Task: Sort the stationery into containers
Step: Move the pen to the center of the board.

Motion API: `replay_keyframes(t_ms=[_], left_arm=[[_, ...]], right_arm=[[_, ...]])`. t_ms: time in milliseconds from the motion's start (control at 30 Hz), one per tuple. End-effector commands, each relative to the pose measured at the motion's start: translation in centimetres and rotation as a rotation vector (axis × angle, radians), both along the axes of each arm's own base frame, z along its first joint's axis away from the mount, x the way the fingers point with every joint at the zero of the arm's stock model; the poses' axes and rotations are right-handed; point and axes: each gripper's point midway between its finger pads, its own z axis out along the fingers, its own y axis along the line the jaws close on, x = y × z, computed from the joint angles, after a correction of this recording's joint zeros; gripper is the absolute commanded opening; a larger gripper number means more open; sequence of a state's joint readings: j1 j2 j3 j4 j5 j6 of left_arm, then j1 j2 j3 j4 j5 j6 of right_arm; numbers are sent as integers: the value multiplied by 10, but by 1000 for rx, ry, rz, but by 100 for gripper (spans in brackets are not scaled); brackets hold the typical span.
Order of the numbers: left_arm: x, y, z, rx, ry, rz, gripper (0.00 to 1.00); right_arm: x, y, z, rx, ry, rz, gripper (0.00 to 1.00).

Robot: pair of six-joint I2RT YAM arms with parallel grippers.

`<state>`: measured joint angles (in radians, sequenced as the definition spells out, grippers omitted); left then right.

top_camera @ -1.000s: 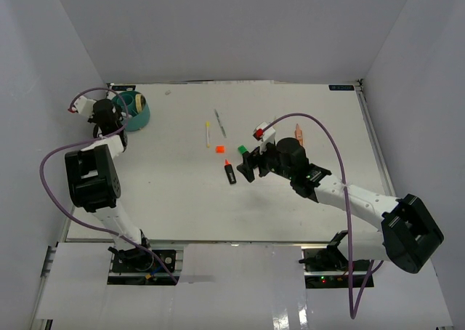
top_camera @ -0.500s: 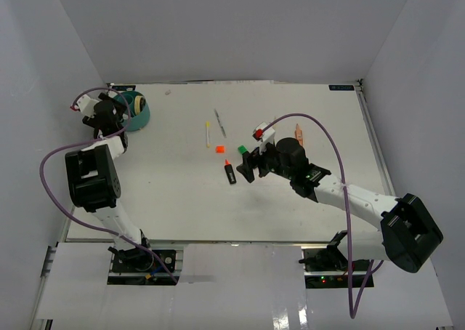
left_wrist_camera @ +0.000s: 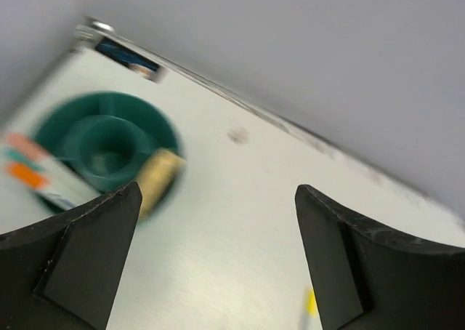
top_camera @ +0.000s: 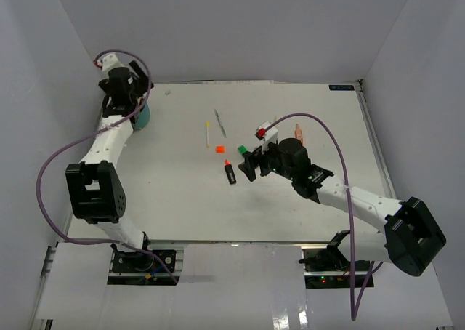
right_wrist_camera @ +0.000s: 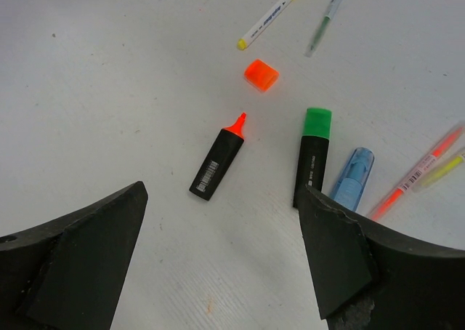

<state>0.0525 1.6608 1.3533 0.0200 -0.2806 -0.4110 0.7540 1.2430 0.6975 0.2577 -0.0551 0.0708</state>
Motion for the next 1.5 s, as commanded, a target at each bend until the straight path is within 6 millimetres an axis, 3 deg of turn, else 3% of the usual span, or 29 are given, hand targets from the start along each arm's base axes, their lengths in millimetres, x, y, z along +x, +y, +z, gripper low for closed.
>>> replay_keyframes(t_ms=[0, 33, 67, 100, 133, 167, 200, 267, 333, 367, 433, 467, 567, 600, 867, 1100, 1367, 1467], left_arm=[[-15, -86, -13, 57, 192, -274, 98], [-19, -107, -34, 46, 274, -335, 98], [-15, -121, -28, 38, 274, -379, 98], [-16, -134, -36, 23, 305, -422, 98], [-18, -142, -59, 15, 388, -439, 98], [-18, -156, -66, 23, 417, -475, 98], [-12, -165, -58, 26, 413, -492, 98], [-12, -181, -92, 41, 525, -514, 98], [-7, -197, -95, 45, 556, -538, 98], [-3, -203, -119, 44, 607, -543, 96], [4, -216, -124, 35, 618, -548, 92], [7, -221, -143, 31, 651, -548, 90], [16, -233, -150, -2, 662, -547, 86], [17, -235, -167, -7, 693, -545, 85], [17, -254, -203, -34, 741, -535, 78], [3, -251, -231, 8, 809, -498, 61], [-22, -242, -235, 54, 853, -478, 42], [-40, -238, -241, 68, 892, -477, 34]], right_arm=[[5, -8, 16, 14, -43, -48, 90], [5, -9, 16, 16, -41, -50, 90], [4, -9, 17, 18, -39, -50, 90], [3, -10, 16, 14, -32, -52, 90], [2, -11, 15, 10, -27, -52, 90], [1, -11, 15, 8, -25, -52, 90], [-1, -13, 12, 3, -17, -51, 90], [-2, -15, 10, 0, -11, -55, 90], [0, -21, 7, -16, -11, -86, 90], [0, -22, 6, -20, -9, -89, 90], [-2, -25, 3, -32, -1, -93, 90], [-2, -25, 2, -35, 0, -96, 90], [-3, -27, -1, -44, 7, -99, 90], [-3, -28, -3, -49, 11, -101, 90], [-6, -31, -11, -63, 31, -105, 90], [-6, -31, -11, -62, 30, -105, 90], [-7, -30, -10, -57, 28, -99, 90], [-8, -31, -8, -50, 25, -98, 90]])
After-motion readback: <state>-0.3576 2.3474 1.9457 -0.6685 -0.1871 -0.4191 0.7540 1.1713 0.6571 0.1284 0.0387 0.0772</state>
